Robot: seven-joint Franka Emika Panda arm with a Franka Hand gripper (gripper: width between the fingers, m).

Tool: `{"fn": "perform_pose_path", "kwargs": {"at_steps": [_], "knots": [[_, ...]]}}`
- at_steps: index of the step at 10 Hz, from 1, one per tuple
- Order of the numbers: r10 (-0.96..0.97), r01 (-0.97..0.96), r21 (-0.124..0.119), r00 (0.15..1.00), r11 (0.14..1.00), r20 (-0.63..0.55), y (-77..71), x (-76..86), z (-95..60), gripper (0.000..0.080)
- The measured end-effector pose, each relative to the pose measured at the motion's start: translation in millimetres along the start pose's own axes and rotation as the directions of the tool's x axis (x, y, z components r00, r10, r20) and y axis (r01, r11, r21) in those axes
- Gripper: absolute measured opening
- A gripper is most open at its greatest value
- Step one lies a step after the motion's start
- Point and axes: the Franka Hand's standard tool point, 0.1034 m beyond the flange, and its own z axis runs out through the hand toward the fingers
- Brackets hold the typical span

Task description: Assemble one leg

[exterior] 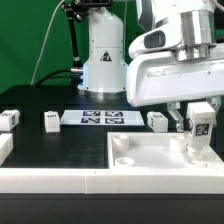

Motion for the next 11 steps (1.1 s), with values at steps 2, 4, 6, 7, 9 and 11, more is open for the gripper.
{"fn": "perform_pose_path", "kwargs": {"at_steps": [2,4,6,7,9,11], "knots": [[-0.003,0.003,-0.003,1.0,1.0,-0.023,-0.8,-1.6,1.0,0.0285],[-0.005,0.005,-0.002,1.0,1.0,-0.018,-1.8,-4.3,2.1,0.0285],[-0.007,0.007,-0.009,0.998,1.0,-0.066,0.0,-3.8,3.7,0.0285],[-0.007,0.007,-0.009,0.998,1.0,-0.06,0.4,-5.5,5.4,0.0285],[-0.02,0.012,-0.034,0.972,0.999,-0.234,6.2,-1.2,5.6,0.0285],[-0.022,0.015,-0.031,0.975,0.999,-0.222,3.6,-3.2,8.2,0.0287]]}}
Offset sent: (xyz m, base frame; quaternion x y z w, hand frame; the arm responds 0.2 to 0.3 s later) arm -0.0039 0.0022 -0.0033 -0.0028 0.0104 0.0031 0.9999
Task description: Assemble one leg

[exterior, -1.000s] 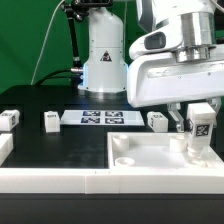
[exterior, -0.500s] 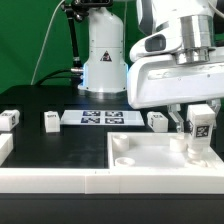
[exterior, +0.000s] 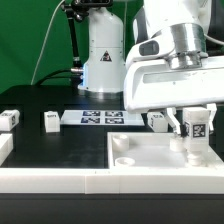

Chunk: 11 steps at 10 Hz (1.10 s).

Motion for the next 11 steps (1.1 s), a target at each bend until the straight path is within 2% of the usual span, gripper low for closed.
{"fn": "perform_pose_path", "kwargs": {"at_steps": [5,8,11], "knots": [[0.01,-0.01,0.004,1.0,1.0,-0.008,-8.8,-2.2,0.7,0.0287],[0.015,-0.015,0.002,1.0,1.0,0.005,-8.3,-6.4,-9.7,0.0287],[0.017,-0.017,-0.003,1.0,1.0,0.017,-4.6,-15.6,-8.0,0.0287]]}}
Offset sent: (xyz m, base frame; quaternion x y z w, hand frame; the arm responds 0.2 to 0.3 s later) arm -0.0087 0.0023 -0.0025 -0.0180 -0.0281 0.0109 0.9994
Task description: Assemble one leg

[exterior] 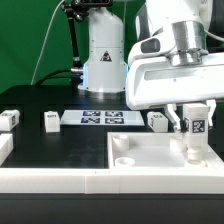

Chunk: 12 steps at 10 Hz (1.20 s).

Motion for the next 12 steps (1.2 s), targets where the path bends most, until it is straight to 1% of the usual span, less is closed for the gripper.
{"fn": "perform_pose_path", "kwargs": {"at_steps": [5,8,9,12], "knots": [[0.0,0.0,0.002,1.0,1.0,-0.019,-1.9,9.4,6.4,0.0287],[0.004,-0.004,-0.005,1.0,1.0,-0.01,7.1,4.0,11.8,0.0287],[0.005,-0.005,-0.006,1.0,1.0,-0.005,7.6,1.7,13.5,0.0287],[0.004,-0.004,-0.007,1.0,1.0,-0.023,6.7,1.6,14.8,0.0287]]}}
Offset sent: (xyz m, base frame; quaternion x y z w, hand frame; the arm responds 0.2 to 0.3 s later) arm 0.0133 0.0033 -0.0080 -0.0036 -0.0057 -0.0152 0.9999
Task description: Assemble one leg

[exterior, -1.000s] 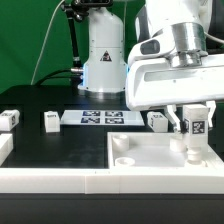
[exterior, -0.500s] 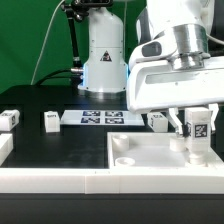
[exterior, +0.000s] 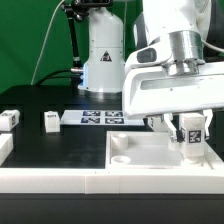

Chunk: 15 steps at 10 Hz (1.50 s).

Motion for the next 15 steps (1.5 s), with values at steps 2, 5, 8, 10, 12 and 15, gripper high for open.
{"fn": "perform_pose_path", "kwargs": {"at_steps": [2,5,8,10,12,15], "knots": [[0.004,-0.004,-0.002,1.0,1.0,-0.031,-6.3,1.3,0.9,0.0287],[0.004,-0.004,-0.001,1.0,1.0,-0.019,-5.4,0.4,1.4,0.0287],[0.004,-0.004,-0.001,1.0,1.0,-0.018,-5.4,-0.3,1.8,0.0618],[0.004,-0.004,-0.001,1.0,1.0,-0.017,-5.4,-0.6,1.9,0.0644],[0.004,-0.004,-0.001,1.0,1.0,-0.017,-5.4,-0.8,2.0,0.0648],[0.003,-0.003,0.001,1.0,1.0,0.011,0.6,10.9,-7.0,0.0649]]}}
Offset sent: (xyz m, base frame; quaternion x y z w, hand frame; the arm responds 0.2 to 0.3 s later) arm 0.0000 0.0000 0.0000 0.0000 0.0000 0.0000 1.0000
